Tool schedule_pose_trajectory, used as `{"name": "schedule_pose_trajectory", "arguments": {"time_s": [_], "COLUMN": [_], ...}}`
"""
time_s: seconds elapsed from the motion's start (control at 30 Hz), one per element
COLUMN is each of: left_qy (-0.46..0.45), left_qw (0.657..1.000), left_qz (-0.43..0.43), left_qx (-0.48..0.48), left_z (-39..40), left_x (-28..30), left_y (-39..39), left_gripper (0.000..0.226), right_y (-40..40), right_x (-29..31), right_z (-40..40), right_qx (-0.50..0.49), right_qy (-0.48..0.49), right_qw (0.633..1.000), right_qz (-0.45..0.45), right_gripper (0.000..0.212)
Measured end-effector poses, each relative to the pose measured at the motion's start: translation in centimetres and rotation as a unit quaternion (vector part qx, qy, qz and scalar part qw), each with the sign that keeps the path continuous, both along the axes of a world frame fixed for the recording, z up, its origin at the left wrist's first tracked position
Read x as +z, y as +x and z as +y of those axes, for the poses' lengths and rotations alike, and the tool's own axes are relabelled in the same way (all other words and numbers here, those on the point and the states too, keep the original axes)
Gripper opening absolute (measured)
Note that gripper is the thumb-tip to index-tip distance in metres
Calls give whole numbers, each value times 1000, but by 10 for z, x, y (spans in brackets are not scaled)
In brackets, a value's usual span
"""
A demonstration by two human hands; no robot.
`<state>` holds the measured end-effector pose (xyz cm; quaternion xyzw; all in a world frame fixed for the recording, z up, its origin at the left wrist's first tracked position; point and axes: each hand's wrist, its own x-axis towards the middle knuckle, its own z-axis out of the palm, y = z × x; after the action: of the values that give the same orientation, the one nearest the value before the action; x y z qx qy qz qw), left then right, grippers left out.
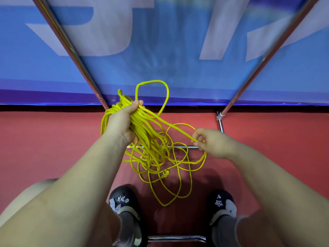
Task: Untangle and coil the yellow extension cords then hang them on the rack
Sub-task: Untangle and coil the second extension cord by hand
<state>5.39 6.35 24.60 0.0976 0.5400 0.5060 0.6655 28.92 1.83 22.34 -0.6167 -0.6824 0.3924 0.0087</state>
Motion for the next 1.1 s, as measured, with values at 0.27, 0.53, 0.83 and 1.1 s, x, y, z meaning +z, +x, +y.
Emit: {"name": "schedule_pose_trajectory", "arguments": {"time_s": [0.27, 0.53, 0.83, 1.1], "left_qy": [57, 60, 39, 7], "left_qw": [998, 995, 991, 969], "left_qz": [19, 35, 49, 98], "left_qx": [-7, -70, -121, -227], "left_z": [-4, -27, -72, -60], "left_x": [28, 71, 49, 24], "left_y": [2, 18, 34, 36], "left_gripper": [11, 10, 9, 17], "right_y": [-12, -31, -22, -36], "right_x": [54, 97, 78, 62], "right_z": [-10, -26, -42, -25], "right_qx": [-141, -244, -305, -446], "right_qy": [-7, 81, 113, -68], "right_qw": [953, 918, 913, 799], "right_qz": [267, 301, 244, 397], "right_gripper": [20, 14, 22, 6]}}
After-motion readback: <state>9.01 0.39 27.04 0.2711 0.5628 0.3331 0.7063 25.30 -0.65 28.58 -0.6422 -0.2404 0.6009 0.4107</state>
